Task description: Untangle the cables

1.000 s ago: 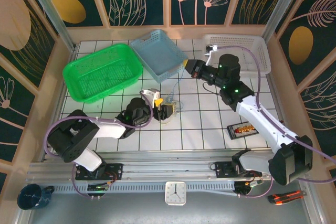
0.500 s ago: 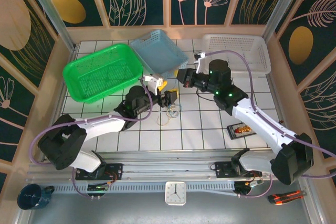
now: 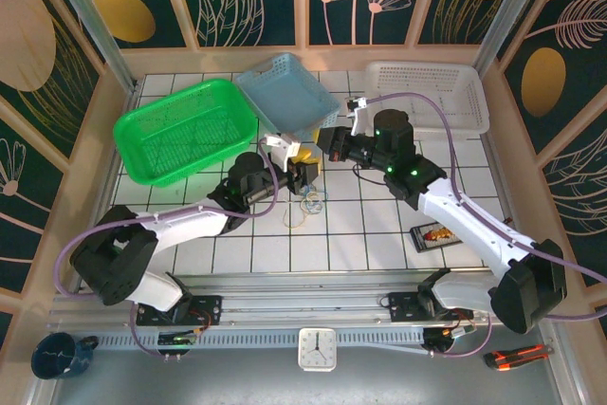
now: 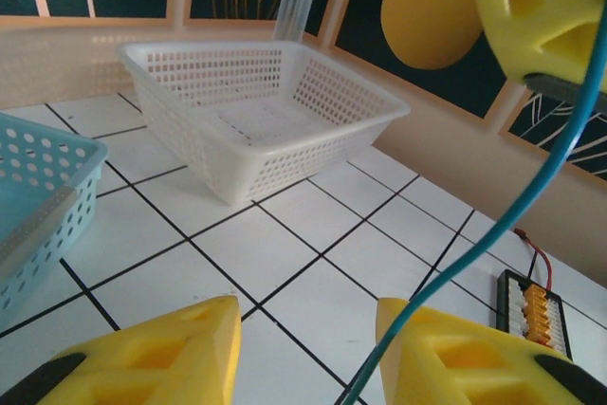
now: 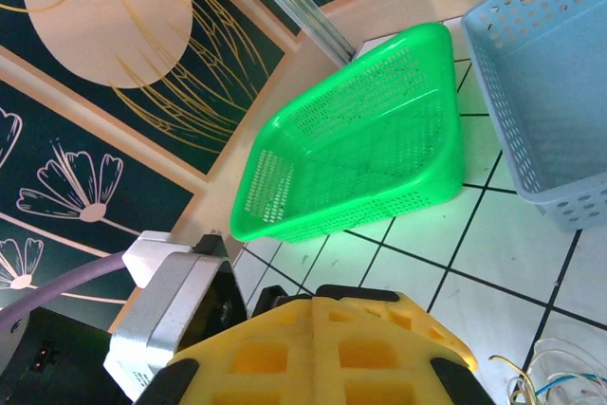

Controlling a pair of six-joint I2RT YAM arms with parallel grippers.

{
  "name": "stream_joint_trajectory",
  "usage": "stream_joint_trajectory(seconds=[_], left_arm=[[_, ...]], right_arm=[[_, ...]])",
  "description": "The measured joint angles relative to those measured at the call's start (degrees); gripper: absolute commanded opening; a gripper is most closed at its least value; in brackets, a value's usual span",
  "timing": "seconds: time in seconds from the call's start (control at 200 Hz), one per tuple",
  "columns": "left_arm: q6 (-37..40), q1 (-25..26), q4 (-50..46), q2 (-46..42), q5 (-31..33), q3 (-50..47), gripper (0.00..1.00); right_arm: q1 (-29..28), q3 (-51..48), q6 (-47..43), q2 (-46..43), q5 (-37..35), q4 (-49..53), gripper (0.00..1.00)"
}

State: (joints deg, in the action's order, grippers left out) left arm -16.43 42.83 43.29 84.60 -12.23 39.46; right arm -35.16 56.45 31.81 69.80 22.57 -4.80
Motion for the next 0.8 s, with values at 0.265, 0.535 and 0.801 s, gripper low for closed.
stream_joint_trajectory(seconds=[0.265, 0.535, 0.801], left_arm=[[-1.6, 0.0, 0.7, 1.7, -2.6, 1.8, 0.09], [-2.3, 0.0, 1.7, 1.9, -3.0, 1.9, 0.0], [-3.2, 0.0, 2.7, 1.9, -3.0, 1.9, 0.0]], right_arm=[[-0.1, 0.0, 0.0, 0.0, 0.0, 0.2, 0.0], [-0.1, 0.0, 0.0, 0.0, -0.9, 0.3, 0.24], [2.3, -3.2, -0.1, -4.9, -3.5, 0.3, 0.52]])
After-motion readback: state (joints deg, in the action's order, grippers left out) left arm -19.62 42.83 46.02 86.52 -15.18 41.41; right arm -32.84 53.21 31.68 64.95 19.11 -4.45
